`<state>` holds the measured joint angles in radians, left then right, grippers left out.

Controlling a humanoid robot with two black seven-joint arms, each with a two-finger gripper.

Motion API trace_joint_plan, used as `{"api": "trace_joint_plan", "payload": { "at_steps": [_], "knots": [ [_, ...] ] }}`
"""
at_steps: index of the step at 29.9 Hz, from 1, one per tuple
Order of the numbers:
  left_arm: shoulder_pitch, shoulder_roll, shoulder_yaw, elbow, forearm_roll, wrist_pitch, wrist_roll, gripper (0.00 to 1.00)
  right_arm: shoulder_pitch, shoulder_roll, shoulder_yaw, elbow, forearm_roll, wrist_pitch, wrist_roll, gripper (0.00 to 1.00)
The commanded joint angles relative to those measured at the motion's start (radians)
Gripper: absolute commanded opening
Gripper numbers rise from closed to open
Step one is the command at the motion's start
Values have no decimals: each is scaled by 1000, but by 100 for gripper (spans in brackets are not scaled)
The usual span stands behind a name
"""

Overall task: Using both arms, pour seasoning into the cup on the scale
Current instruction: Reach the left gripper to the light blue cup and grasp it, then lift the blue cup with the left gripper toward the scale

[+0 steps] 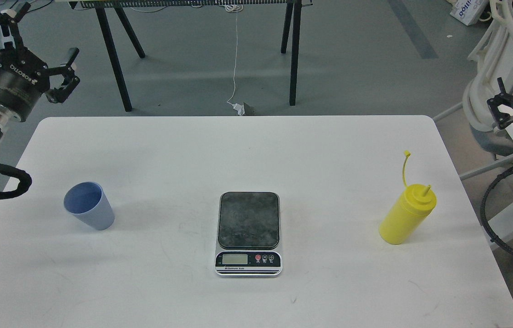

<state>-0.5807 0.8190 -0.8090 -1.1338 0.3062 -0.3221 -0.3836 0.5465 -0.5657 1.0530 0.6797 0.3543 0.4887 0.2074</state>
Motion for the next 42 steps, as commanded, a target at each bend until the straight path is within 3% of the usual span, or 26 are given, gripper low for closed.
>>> {"api": "trace_joint_plan", "payload": {
  "at_steps": [1,7,13,20,26,32,42],
  "knots": [
    [36,60,8,-56,337,8,-14,99,-14,0,12,7,2,0,1,99],
    [76,135,14,-136,802,118,-37,97,-52,1,41,40,2,0,4,99],
    [79,152,108,-135,1201,244,-32,96,-80,0,65,41,0,0,4,99],
    [82,158,192,-66,1546,324,-34,90,-103,0,71,40,0,0,4,99],
    [84,158,280,55,1685,388,-44,70,-105,-6,78,40,0,0,4,99],
    [88,143,404,115,1680,454,-49,65,-114,-8,79,38,0,0,4,99],
    [90,127,449,161,1639,471,-54,29,-117,-10,81,34,0,0,9,99]
  ]
}}
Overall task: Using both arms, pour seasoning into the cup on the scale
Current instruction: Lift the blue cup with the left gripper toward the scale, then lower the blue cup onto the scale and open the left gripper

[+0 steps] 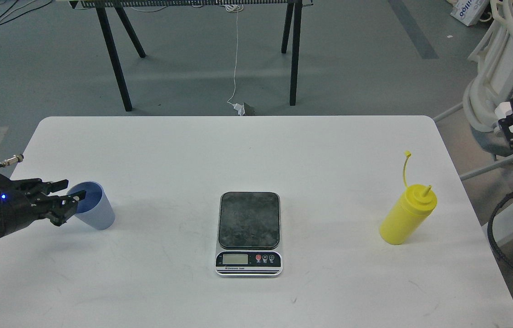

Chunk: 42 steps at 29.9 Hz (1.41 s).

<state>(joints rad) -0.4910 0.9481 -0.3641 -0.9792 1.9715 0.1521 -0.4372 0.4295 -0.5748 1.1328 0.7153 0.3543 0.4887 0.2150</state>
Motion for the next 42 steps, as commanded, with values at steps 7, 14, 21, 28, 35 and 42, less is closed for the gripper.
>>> {"api": "trace_joint_plan", "payload": {
  "at_steps": [7,14,21,28,35,42],
  "knots": [
    [8,-40,27,57,-45,0,0,15,-11,0,10,-4,0,0,3,99],
    [-8,-40,21,47,-63,3,-20,6,-24,-17,21,-5,0,0,3,99],
    [-121,84,19,-169,-145,-52,-52,5,-49,-27,42,-5,0,0,6,99],
    [-408,69,21,-368,-140,-403,-52,5,-89,-30,73,-4,0,0,6,99],
    [-590,-208,66,-311,-74,-568,-3,5,-124,-57,123,-4,2,0,6,99],
    [-601,-431,200,-271,39,-582,63,5,-149,-65,139,-8,2,0,6,99]
  ]
}}
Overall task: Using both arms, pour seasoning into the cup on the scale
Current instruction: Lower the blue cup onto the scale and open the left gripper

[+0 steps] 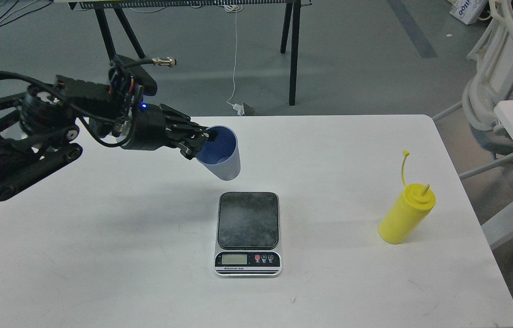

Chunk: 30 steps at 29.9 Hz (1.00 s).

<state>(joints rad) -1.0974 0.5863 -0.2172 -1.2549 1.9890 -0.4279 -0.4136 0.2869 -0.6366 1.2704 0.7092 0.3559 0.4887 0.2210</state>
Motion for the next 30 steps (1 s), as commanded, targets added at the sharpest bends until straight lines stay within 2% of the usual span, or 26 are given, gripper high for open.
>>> {"api": "trace_joint_plan", "payload": {
  "at_steps": [1,3,8,13,16,18,20,21,23,25,30],
  "knots": [
    [7,-88,79,5,22,-2,56,5,-8,-2,1,-2,0,0,0,99],
    [7,-108,116,6,22,-2,70,6,-9,0,1,-1,14,0,0,99],
    [16,-115,163,5,20,-2,65,6,-9,14,0,9,51,0,0,99],
    [30,-117,168,5,20,-2,67,7,-8,17,-6,6,51,0,0,99],
    [30,-117,168,5,16,-2,70,11,-8,17,-5,3,51,0,0,99],
    [25,-117,165,5,11,-2,70,23,-8,17,-6,4,51,0,0,99],
    [24,-118,157,5,10,3,73,48,-8,17,-6,4,51,0,0,99],
    [24,-121,156,5,10,5,73,54,-8,17,-6,4,51,0,0,99],
    [21,-122,153,3,5,5,69,62,-8,17,-6,4,51,0,-2,99],
    [18,-118,145,0,-24,8,67,75,-8,15,-6,3,51,0,-2,99],
    [-10,-106,7,0,-203,8,67,85,-15,6,-6,4,51,0,-8,99]
  ]
}}
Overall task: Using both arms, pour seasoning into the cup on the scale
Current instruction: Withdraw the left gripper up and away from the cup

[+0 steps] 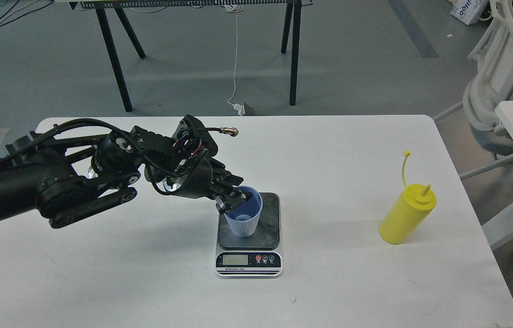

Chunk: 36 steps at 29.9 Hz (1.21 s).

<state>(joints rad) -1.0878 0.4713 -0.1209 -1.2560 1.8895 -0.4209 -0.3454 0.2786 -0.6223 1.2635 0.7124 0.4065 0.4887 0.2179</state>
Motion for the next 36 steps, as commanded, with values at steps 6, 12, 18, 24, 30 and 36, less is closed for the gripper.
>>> {"api": "trace_joint_plan", "payload": {
  "at_steps": [6,12,18,24,30,36],
  "knots": [
    [-53,29,-388,75,-399,14,-1,100,-102,-17,2,67,6,0,-15,99],
    [-47,23,-510,136,-852,63,3,100,-190,-37,2,188,5,0,-48,99],
    [-31,0,-516,245,-1382,142,2,100,-202,-37,-10,252,-2,0,-78,99],
    [15,-7,-517,450,-1927,56,3,100,-260,-37,-26,376,-3,0,-95,99],
    [83,-75,-525,564,-2006,48,3,100,-432,-37,-23,525,-9,0,-94,99],
    [226,-92,-611,569,-2074,37,16,100,-573,-36,-13,562,-9,0,-88,99]
  ]
}}
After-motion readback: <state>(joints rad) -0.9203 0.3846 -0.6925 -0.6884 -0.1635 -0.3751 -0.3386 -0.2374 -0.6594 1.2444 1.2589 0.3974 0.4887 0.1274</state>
